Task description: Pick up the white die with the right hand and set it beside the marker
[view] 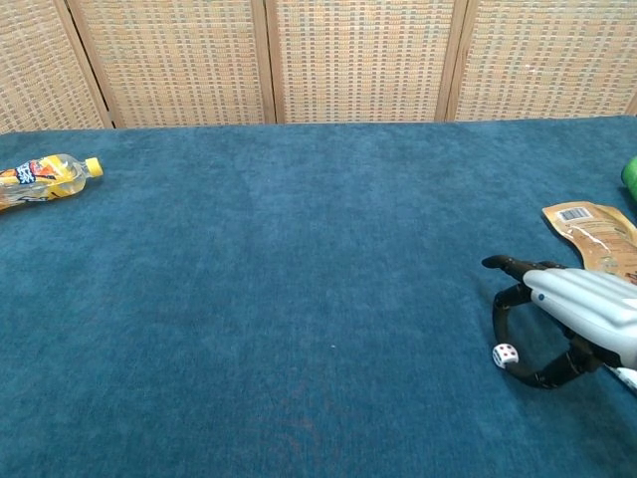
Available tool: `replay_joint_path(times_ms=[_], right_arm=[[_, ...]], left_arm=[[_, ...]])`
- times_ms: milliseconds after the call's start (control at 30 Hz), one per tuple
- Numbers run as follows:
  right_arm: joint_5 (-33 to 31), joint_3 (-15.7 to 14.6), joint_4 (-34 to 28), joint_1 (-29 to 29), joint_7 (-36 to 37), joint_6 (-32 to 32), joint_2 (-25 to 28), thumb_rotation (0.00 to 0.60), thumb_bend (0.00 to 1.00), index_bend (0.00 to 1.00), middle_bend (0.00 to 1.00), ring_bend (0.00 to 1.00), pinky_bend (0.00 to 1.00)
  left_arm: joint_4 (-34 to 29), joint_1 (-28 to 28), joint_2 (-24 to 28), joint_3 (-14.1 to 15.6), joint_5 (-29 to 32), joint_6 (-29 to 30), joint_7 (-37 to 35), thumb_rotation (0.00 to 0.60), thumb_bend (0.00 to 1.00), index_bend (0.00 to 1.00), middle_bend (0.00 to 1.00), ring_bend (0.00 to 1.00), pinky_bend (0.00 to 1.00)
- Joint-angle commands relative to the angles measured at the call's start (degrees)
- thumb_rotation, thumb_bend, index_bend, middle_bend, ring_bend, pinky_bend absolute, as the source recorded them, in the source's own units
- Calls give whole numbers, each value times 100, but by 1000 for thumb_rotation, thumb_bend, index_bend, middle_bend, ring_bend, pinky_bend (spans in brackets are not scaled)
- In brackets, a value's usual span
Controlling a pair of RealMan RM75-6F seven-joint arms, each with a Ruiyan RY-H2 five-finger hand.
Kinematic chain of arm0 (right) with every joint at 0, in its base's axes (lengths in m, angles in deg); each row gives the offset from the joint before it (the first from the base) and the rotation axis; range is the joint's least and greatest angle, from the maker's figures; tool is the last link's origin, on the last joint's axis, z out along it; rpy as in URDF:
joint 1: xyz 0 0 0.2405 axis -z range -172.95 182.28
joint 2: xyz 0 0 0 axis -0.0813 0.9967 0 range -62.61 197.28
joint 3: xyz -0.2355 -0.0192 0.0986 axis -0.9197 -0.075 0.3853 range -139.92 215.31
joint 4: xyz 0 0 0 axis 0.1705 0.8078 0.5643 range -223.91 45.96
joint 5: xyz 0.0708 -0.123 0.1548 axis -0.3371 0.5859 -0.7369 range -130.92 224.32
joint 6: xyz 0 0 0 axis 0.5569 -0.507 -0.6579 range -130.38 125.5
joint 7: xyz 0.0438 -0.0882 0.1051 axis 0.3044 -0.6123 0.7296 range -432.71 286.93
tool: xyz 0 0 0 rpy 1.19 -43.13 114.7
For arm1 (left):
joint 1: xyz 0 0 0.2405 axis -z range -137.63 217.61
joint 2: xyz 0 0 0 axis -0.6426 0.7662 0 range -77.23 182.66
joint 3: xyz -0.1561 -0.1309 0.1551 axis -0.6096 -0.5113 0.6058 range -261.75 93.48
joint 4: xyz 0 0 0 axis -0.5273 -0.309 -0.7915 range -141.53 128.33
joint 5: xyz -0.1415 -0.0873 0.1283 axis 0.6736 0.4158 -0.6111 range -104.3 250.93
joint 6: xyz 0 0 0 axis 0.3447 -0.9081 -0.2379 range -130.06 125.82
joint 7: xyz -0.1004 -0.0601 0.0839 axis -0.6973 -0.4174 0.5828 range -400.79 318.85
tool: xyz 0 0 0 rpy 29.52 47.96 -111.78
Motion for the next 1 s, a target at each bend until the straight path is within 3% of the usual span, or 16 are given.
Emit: replay_joint_path(times_ms=[33,467,1000], right_arm=[[-2,-8,7,-3,-15,-2,5,600,388,520,0,0,0],[101,110,-126,-45,21,-147,81,600,389,536,0,0,0],[-218,1118,-918,-701,-566,-176,694,600,388,536,0,0,0]], left_arm=[[-3,0,2,-2,-7,9,-2,600,112,0,0,0,0],[-14,-5,22,-4,-16,32,-44,600,112,0,0,0,0],[-18,-5,25,11,-55,42,-60,600,112,0,0,0,0]])
